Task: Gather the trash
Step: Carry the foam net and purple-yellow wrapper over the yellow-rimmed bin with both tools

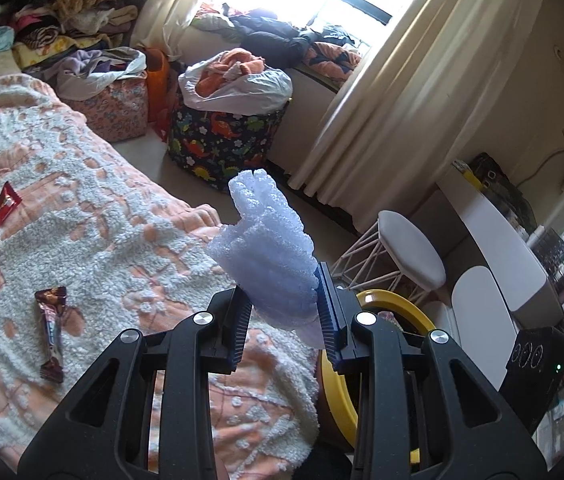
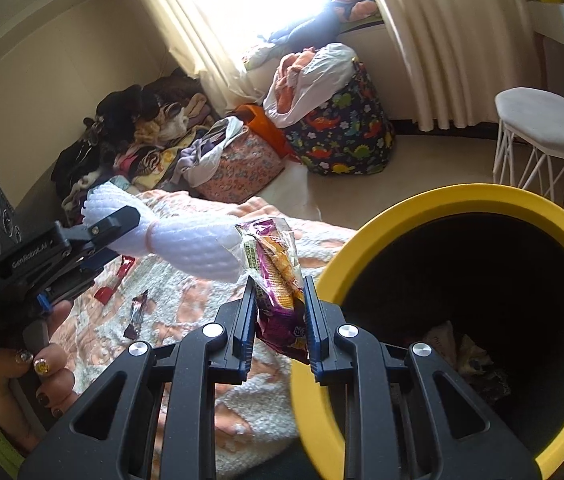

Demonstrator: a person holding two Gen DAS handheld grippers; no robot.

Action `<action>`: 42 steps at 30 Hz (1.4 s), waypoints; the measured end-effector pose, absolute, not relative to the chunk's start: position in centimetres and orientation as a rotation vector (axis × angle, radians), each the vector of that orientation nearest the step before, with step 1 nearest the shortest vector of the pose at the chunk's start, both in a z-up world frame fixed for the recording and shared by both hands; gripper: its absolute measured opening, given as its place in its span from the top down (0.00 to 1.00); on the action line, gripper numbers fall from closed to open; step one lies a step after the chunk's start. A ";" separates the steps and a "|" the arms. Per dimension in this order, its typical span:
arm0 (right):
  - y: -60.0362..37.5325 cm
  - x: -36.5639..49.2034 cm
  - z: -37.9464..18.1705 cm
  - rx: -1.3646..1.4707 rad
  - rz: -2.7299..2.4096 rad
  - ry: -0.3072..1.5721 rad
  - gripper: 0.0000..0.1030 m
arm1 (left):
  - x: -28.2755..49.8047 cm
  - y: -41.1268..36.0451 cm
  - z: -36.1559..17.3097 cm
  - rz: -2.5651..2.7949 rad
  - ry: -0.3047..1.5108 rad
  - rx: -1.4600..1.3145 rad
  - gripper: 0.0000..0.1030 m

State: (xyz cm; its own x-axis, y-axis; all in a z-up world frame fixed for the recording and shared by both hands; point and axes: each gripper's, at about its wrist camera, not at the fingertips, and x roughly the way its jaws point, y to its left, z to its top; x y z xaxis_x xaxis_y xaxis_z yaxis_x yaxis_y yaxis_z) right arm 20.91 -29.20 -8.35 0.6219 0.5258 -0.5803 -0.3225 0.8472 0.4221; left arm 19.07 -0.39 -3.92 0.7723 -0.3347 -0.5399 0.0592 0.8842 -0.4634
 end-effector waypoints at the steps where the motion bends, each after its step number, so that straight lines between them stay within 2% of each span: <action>1: -29.5 20.9 -8.3 0.294 0.491 0.754 0.80 | 19.1 -0.6 -3.9 -0.226 0.659 -0.438 0.77; 42: -39.1 19.9 -8.0 0.433 0.287 0.678 0.80 | 17.9 -9.5 -3.3 -0.397 0.691 -0.256 0.77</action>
